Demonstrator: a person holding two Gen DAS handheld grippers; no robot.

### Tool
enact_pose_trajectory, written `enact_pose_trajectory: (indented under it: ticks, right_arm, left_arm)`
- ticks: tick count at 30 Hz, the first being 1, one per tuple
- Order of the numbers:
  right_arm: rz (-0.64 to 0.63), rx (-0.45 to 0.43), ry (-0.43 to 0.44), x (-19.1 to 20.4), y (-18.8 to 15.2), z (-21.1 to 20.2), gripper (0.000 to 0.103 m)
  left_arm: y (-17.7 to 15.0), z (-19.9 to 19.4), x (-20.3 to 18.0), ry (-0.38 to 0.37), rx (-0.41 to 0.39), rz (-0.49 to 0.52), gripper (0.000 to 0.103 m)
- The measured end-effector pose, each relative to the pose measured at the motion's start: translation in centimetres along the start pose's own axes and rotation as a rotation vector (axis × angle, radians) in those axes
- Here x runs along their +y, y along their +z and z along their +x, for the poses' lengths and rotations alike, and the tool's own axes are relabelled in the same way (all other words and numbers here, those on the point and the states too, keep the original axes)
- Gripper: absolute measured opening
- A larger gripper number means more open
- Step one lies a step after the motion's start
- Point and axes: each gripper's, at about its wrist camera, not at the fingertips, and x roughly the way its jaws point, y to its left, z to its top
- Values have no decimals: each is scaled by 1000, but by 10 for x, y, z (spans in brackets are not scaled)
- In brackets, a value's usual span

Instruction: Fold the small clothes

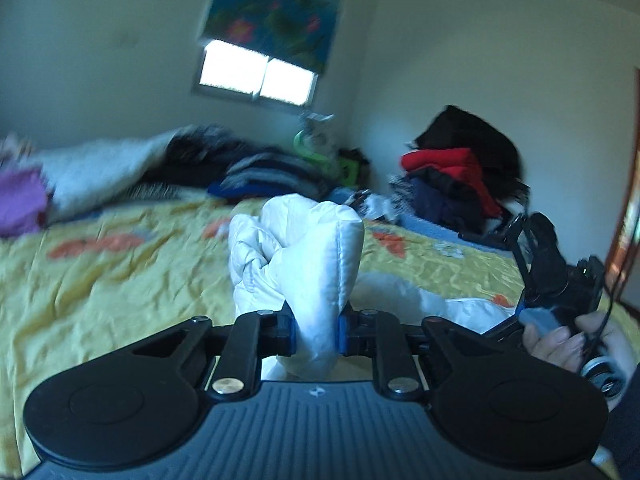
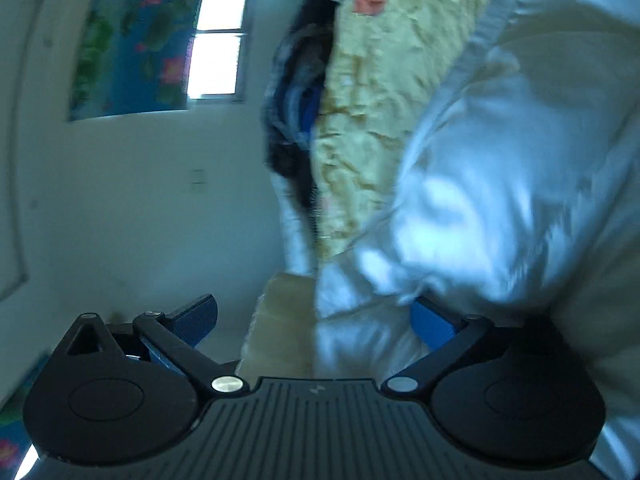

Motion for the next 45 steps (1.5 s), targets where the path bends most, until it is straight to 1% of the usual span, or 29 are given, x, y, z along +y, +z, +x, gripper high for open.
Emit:
enact_pose_trajectory:
  ticks: [3, 6, 9, 11, 13, 15, 17, 18, 19, 20, 21, 22, 23, 26, 28, 29, 31, 33, 36, 37, 39, 40, 42, 44, 45]
  right_arm:
    - [-56, 29, 45, 9, -10, -26, 103]
    - [-92, 39, 72, 16, -21, -54, 103]
    - [-160, 77, 107, 37, -27, -73, 103]
    - [-230, 129, 110, 59, -28, -74, 103]
    - [-323, 192, 68, 82, -35, -66, 103]
    - [-418, 239, -26, 99, -43, -54, 103]
    - [-504, 253, -116, 107, -49, -46, 100]
    - [-550, 252, -147, 108, -53, -44, 93]
    - [-590, 255, -172, 107, -57, -43, 81]
    - [-624, 261, -203, 105, -61, -45, 72]
    - [-638, 253, -232, 102, -61, -46, 51]
    - [-642, 235, -255, 99, -62, -50, 34]
    - [-635, 222, -257, 95, -59, -56, 34]
    - [-656, 166, -238, 97, -62, -85, 31]
    - [-682, 117, -227, 103, -67, -112, 31]
    - [-685, 94, -225, 105, -67, -127, 31]
    - [-670, 53, -247, 101, -64, -154, 31]
    - [-616, 6, -295, 83, -57, -180, 31]
    - [-528, -44, -381, 46, -46, -204, 31]
    - [-504, -51, -398, 33, -43, -208, 29]
    - [-455, -75, -379, 9, -37, -214, 28]
    - [-444, -86, -372, 1, -35, -214, 31]
    - [-437, -93, -358, -10, -31, -210, 30]
    - [-415, -100, -339, -13, -29, -211, 30]
    - [-417, -104, -337, -10, -35, -218, 30]
  left_arm:
    - [0, -7, -24, -61, -49, 101, 18]
    - [-7, -14, -53, -169, -80, 214, 18]
    - [-25, -17, -85, -285, -70, 345, 18]
    - [-39, -15, -104, -349, -40, 414, 18]
    - [-51, -13, -117, -383, -16, 454, 18]
    - [-58, -11, -128, -391, -13, 500, 18]
    - [-60, -8, -133, -401, -1, 502, 18]
    - [-59, -8, -134, -410, 3, 489, 18]
    - [-58, -8, -130, -421, 2, 477, 18]
    - [-58, -8, -128, -429, 0, 472, 18]
    - [-58, -8, -128, -435, 1, 468, 18]
    - [-57, -7, -127, -452, 12, 465, 18]
    - [-56, -8, -127, -472, 19, 458, 18]
    - [-53, -13, -136, -549, 0, 444, 18]
    - [-53, -16, -148, -614, -10, 447, 18]
    - [-53, -14, -155, -650, -2, 448, 18]
    - [-58, -6, -169, -716, 50, 446, 18]
    - [-67, 8, -185, -761, 137, 446, 18]
    - [-86, 33, -203, -790, 282, 450, 18]
    - [-92, 40, -207, -784, 306, 463, 18]
    - [-100, 47, -211, -768, 303, 501, 18]
    - [-102, 46, -215, -763, 300, 521, 18]
    - [-100, 42, -211, -766, 297, 543, 19]
    - [-89, 35, -201, -795, 297, 531, 19]
    - [-84, 28, -195, -818, 297, 518, 19]
